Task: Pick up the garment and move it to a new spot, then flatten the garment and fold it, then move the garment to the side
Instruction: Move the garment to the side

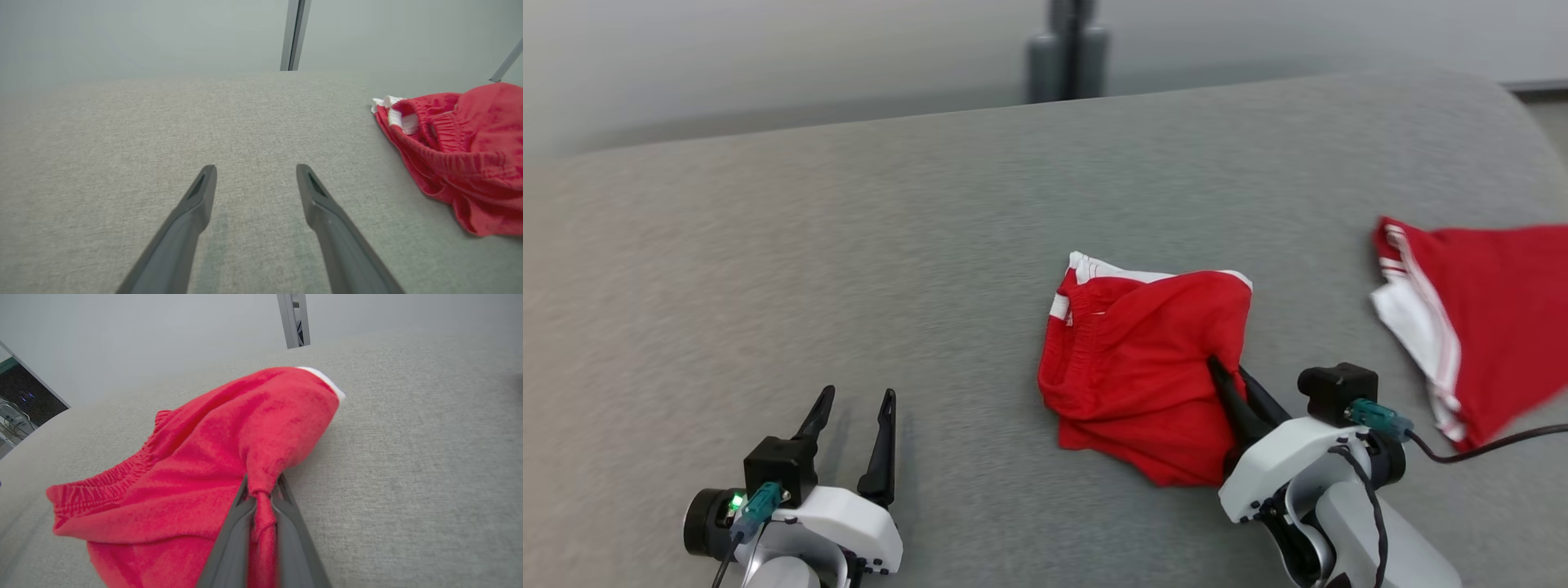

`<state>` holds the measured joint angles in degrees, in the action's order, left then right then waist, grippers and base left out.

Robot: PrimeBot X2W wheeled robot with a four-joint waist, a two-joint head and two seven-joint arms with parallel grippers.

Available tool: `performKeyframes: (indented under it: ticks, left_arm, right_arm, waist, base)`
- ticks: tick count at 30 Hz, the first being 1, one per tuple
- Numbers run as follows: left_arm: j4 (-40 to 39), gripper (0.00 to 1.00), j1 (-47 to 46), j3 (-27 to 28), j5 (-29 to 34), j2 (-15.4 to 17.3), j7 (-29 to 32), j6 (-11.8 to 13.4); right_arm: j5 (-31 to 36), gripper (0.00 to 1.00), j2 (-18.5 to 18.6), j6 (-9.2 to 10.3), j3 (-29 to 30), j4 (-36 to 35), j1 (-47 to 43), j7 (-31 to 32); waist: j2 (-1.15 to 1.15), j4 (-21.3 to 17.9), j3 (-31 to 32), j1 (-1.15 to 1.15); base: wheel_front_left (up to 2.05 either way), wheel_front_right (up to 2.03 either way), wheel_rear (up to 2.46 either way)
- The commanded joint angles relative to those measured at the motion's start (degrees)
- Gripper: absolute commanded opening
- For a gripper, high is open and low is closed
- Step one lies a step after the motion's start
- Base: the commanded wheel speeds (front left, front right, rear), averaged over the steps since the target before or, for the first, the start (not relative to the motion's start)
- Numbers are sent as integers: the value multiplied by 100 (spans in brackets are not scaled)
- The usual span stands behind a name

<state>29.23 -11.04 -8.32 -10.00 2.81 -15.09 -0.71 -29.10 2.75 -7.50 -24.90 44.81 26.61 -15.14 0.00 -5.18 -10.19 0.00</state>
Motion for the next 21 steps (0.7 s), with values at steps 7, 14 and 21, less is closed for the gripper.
performKeyframes:
  ticks: [7, 14, 21]
  left_arm:
    - [9, 100, -243, -76, 160, 29, -7, -123]
    - [-34, 100, -342, -107, 290, 31, -7, -183]
    - [-93, 100, -388, -149, 397, 30, -7, -235]
  right_arm:
    - [-28, 0, 27, 1, -263, -323, -214, 2]
    - [301, 0, 28, 1, -387, -431, -47, 2]
    - [937, 0, 142, 2, -215, -195, 476, 2]
  waist:
    - [0, -1814, -134, 0]
    - [0, -2278, -309, 0]
    - [0, -2120, -481, 0]
  base:
    - [0, 0, 0]
    - [0, 0, 0]
    - [0, 0, 0]
